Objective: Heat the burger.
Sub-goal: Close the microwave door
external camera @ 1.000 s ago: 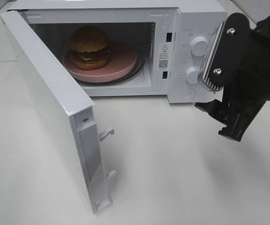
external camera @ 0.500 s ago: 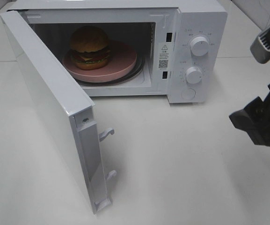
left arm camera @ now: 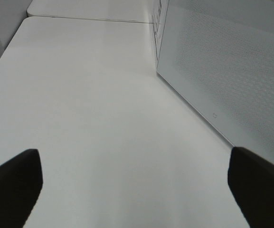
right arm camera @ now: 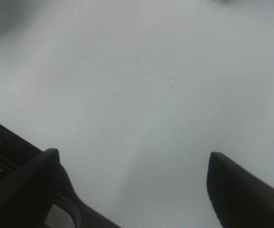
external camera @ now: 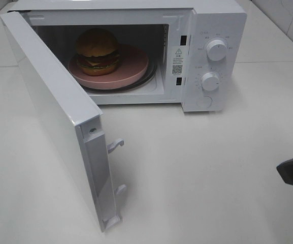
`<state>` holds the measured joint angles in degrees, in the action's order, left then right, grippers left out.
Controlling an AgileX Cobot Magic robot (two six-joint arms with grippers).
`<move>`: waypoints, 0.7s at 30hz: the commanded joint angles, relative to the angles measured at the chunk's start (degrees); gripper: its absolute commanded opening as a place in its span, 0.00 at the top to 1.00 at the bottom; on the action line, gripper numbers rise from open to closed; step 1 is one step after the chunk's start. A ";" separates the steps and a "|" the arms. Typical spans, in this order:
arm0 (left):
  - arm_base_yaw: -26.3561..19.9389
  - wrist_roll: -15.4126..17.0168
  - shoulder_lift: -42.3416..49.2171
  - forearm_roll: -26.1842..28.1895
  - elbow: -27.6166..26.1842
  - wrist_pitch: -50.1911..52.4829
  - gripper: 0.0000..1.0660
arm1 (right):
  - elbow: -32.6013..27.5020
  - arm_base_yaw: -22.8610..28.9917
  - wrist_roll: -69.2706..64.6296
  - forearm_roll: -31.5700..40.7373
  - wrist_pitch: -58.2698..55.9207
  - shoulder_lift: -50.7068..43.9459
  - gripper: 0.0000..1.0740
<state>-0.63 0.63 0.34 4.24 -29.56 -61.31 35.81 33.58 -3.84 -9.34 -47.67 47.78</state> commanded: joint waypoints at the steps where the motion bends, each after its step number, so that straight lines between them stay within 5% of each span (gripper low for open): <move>1: 0.34 0.11 0.23 -0.11 0.00 0.00 0.08 | -0.11 -0.17 1.83 2.41 -2.52 -1.78 0.28; 14: 0.34 0.11 0.23 -0.11 0.00 0.00 0.08 | -4.01 -0.29 -3.50 1.38 -4.41 -18.74 0.29; 21: 0.34 0.11 0.23 -0.11 0.00 0.00 0.08 | -4.01 -12.20 -2.01 1.32 -11.23 -26.18 0.29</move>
<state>-0.63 0.63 0.34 4.24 -29.56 -61.31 32.09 25.15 -6.76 -7.68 -56.55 24.18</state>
